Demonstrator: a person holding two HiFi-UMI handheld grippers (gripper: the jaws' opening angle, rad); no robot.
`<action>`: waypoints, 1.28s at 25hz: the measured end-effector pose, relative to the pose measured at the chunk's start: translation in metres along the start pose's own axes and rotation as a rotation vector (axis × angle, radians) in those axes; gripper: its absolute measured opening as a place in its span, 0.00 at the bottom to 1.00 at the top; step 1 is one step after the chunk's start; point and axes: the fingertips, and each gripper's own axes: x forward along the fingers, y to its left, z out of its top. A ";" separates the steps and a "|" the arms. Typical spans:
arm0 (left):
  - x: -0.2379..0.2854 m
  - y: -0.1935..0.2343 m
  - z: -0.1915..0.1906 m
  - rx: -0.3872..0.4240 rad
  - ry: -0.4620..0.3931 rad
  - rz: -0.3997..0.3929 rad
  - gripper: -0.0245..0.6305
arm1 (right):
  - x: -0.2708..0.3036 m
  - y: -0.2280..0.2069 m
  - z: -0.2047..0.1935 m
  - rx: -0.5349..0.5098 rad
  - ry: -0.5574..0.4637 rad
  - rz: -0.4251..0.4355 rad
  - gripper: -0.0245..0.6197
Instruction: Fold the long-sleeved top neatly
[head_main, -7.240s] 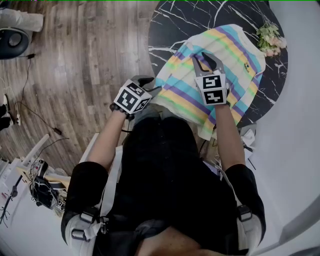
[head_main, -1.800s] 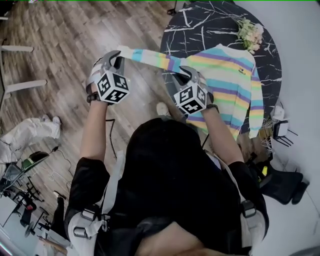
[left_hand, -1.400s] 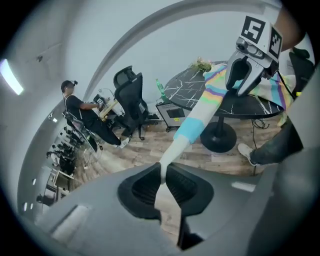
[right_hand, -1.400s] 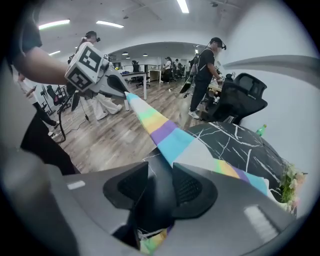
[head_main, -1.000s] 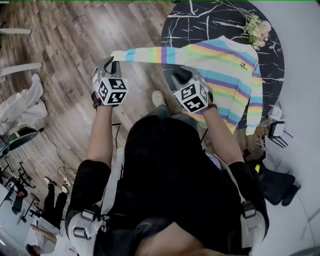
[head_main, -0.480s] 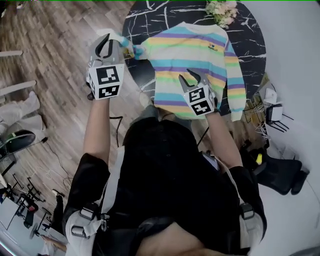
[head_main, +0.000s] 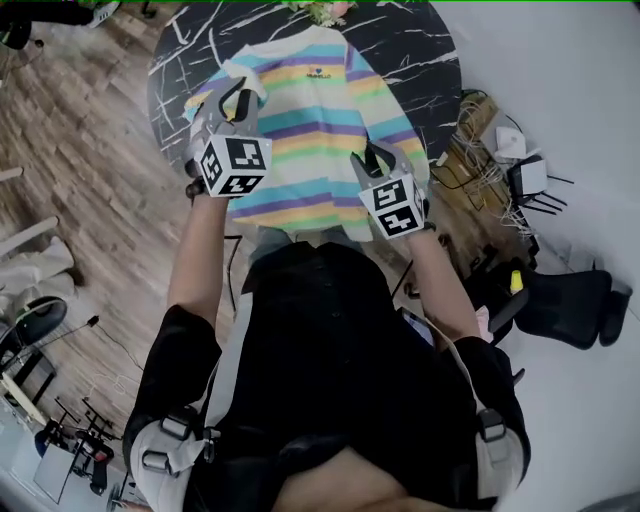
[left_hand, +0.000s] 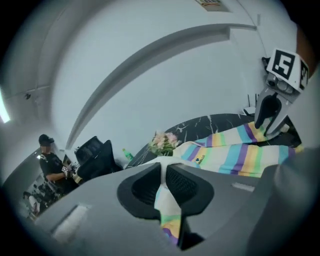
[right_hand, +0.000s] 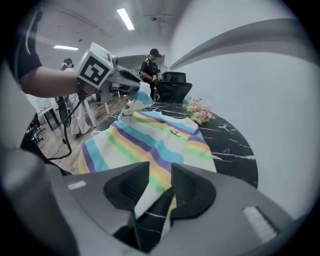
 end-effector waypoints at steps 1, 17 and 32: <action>0.009 -0.018 0.006 0.038 0.006 -0.024 0.10 | -0.005 -0.008 -0.007 0.008 0.000 -0.004 0.26; 0.075 -0.198 -0.002 0.254 0.184 -0.360 0.40 | -0.044 -0.076 -0.070 0.038 0.011 -0.008 0.26; -0.006 -0.090 -0.108 0.024 0.310 -0.168 0.40 | 0.016 -0.030 0.040 -0.151 -0.070 0.089 0.25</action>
